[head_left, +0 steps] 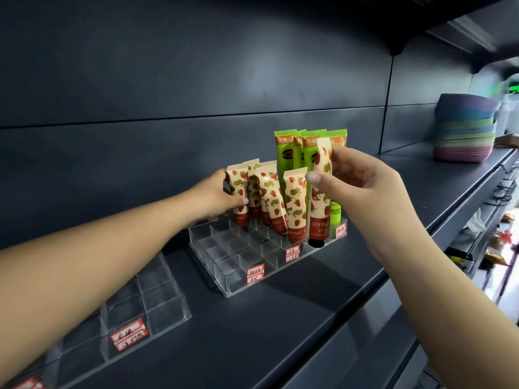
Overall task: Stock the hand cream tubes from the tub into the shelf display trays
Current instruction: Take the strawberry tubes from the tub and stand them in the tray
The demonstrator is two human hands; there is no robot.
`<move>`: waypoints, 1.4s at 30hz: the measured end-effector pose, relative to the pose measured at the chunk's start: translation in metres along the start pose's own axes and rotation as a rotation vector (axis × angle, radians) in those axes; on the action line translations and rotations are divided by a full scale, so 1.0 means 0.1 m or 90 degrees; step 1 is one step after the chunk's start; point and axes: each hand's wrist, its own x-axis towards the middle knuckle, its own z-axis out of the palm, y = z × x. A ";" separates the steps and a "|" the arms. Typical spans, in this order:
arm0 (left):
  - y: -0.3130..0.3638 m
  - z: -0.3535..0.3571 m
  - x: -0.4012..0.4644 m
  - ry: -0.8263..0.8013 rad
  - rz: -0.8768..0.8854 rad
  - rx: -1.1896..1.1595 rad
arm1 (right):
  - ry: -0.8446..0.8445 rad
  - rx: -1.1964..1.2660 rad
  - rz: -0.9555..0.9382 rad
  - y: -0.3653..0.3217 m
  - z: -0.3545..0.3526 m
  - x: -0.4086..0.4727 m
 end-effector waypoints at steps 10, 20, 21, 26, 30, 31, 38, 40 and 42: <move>0.00 -0.04 -0.01 0.003 0.012 0.058 | 0.000 -0.035 -0.020 -0.17 0.15 0.21; 0.05 -0.39 -0.19 0.043 0.002 0.090 | 0.008 -0.063 -0.022 -0.19 0.24 0.22; 0.09 -0.48 -0.26 0.082 0.024 0.084 | 0.008 -0.073 -0.025 -0.20 0.25 0.22; 0.43 -0.69 -0.68 0.091 0.153 -0.089 | -0.012 -0.138 -0.051 -0.18 0.38 0.14; 0.67 -0.60 -0.94 0.000 0.206 -0.087 | -0.026 -0.172 -0.070 -0.16 0.49 0.11; 0.70 -0.56 -0.96 -0.010 0.210 -0.067 | -0.026 -0.174 -0.074 -0.17 0.51 0.11; 0.69 -0.45 -0.95 -0.069 0.162 -0.064 | -0.057 -0.168 -0.077 -0.19 0.50 0.03; 0.69 -0.47 -0.93 -0.058 0.159 -0.080 | -0.111 -0.175 -0.053 -0.17 0.42 -0.03; 0.68 -0.51 -0.89 -0.021 0.159 -0.076 | -0.174 -0.176 -0.027 -0.13 0.29 -0.09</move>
